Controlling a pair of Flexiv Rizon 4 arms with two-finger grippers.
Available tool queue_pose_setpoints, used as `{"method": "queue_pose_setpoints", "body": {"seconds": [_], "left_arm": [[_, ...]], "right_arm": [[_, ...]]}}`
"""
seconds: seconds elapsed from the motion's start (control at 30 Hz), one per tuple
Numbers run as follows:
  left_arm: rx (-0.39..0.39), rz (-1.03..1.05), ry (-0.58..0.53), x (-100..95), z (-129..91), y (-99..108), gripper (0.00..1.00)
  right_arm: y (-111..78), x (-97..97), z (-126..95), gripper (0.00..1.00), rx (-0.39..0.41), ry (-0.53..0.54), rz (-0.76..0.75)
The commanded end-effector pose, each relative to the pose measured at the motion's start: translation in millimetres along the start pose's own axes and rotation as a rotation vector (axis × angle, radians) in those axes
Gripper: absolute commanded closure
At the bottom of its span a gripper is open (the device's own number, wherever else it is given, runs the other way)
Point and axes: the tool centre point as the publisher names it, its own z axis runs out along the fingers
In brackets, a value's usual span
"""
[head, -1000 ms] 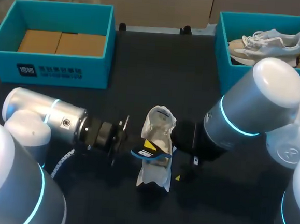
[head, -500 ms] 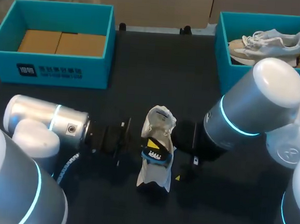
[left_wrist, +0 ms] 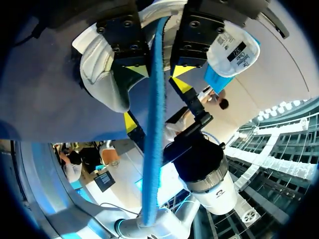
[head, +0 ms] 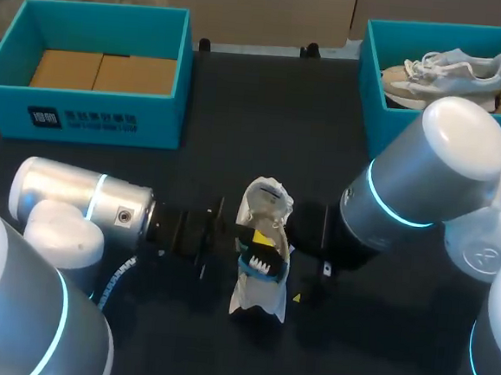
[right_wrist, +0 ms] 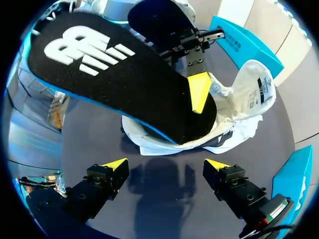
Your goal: Take the shoe out of the shoebox, open the shoe tongue, remove and reinsert the insole, then place the shoe into the shoebox
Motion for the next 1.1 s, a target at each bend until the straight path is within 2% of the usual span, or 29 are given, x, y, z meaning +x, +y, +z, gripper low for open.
{"method": "queue_pose_setpoints", "body": {"seconds": [0.03,0.27,0.33,0.37,0.43,0.5,0.7,1.1], "left_arm": [[0.01,0.007,0.0,1.6,-5,-9,0.59],[0.033,0.036,0.016,6.2,0,-24,0.65],[0.036,0.044,0.019,7.8,1,-28,0.73],[0.034,0.054,0.023,8.8,1,-30,0.8],[0.036,0.058,0.028,9.5,1,-31,0.83],[0.036,0.073,0.032,9.6,2,-32,1.0],[0.013,0.117,0.038,10.4,6,-23,1.0],[-0.062,0.164,0.044,-1.6,18,19,1.0]], "right_arm": [[-0.7,0.5,1,0.0,-0.003,0.0,0.0],[-0.7,0.5,1,0.0,-0.003,0.0,0.0],[-0.7,0.5,1,0.0,-0.003,0.0,0.0],[-0.7,0.5,1,0.0,-0.003,0.0,0.0],[-0.7,0.5,1,0.0,-0.003,0.0,0.0],[-0.7,0.5,1,0.0,-0.003,0.0,0.0],[-0.7,0.5,1,0.0,-0.003,0.0,0.0],[-0.7,0.5,1,0.0,-0.003,0.0,0.0]]}}
